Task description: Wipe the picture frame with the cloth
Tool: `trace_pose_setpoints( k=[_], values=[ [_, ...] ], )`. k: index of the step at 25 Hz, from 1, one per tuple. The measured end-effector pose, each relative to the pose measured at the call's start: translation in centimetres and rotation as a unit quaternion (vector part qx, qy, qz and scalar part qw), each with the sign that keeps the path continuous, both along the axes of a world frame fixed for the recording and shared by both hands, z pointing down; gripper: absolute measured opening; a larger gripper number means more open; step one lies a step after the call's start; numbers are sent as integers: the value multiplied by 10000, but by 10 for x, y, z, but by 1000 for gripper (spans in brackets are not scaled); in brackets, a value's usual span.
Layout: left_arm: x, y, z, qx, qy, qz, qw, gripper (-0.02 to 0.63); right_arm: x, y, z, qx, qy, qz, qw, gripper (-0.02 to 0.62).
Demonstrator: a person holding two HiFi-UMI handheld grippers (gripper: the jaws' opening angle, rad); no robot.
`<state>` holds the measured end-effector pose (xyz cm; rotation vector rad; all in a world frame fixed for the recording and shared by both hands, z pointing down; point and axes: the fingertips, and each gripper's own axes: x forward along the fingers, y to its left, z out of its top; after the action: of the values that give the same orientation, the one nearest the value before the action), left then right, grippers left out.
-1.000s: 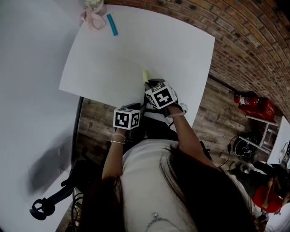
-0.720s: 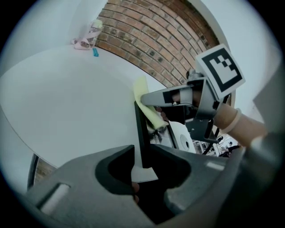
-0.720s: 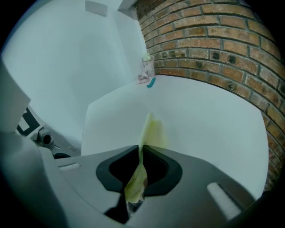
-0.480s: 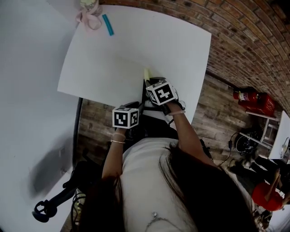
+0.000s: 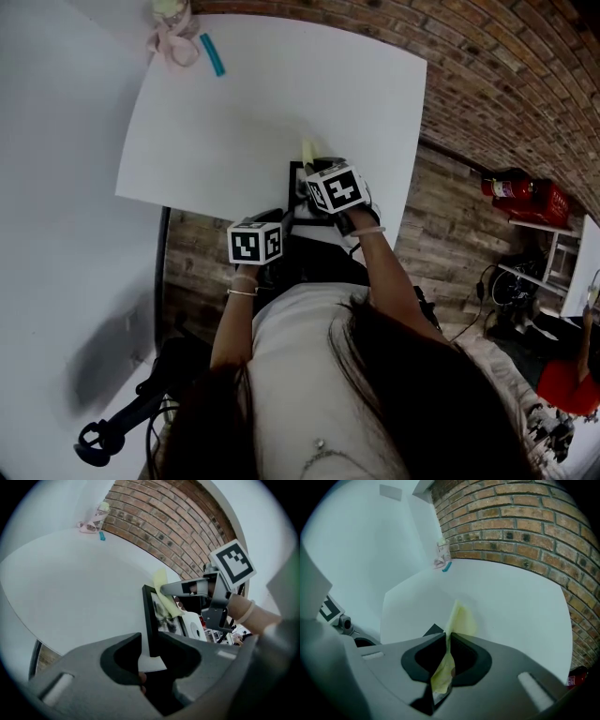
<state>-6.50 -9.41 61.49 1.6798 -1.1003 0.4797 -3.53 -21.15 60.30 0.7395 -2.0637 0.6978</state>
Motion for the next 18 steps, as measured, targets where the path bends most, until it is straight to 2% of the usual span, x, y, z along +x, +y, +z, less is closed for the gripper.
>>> trace_pose_setpoints(
  k=[18],
  values=[
    [0,0,0,4,-46,-99,9999,110,30,-6,2,-13,-40,500,9987,37]
  ],
)
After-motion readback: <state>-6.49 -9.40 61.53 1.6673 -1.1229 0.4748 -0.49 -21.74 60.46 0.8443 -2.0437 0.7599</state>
